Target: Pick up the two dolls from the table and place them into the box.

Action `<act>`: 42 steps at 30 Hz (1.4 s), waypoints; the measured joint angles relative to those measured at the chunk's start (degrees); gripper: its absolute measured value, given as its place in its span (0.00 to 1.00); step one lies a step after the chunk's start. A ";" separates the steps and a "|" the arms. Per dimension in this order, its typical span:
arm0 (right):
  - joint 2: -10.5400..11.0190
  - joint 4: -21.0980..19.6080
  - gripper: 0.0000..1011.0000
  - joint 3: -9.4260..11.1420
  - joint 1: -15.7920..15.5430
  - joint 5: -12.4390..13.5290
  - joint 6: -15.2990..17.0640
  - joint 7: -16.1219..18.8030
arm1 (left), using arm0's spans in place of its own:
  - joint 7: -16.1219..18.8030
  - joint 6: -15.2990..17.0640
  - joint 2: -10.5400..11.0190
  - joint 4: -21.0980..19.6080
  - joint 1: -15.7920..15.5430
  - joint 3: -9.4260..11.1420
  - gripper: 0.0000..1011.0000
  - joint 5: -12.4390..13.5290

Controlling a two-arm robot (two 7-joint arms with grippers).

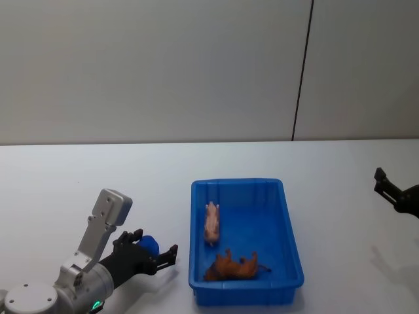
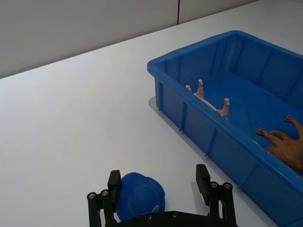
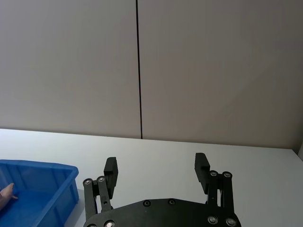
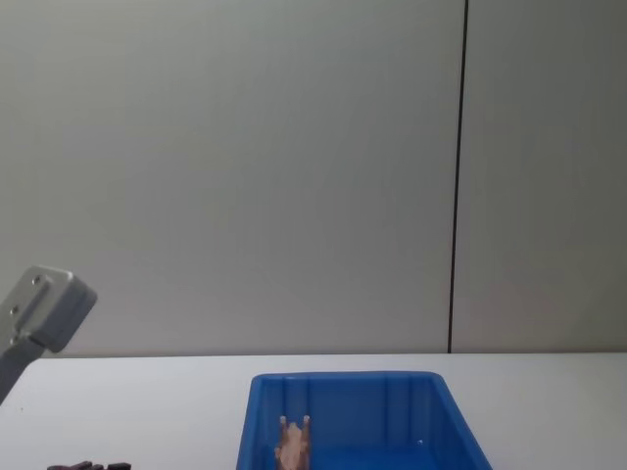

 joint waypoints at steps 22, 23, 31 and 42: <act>0.00 0.00 0.99 0.00 0.00 0.00 0.00 0.00 | 1.15 0.89 0.01 -0.31 0.23 -0.28 0.99 0.58; 0.00 0.00 0.99 0.00 0.00 0.00 0.00 0.00 | 1.16 0.77 -0.05 -0.23 0.19 -0.28 0.99 0.59; 0.00 0.00 0.99 0.00 0.00 0.00 0.00 0.00 | 1.20 0.38 -0.28 0.03 0.05 -0.25 0.95 0.63; 0.00 0.00 0.99 0.00 0.00 0.00 0.00 0.00 | 1.21 0.08 -0.43 0.21 -0.03 -0.19 0.64 0.64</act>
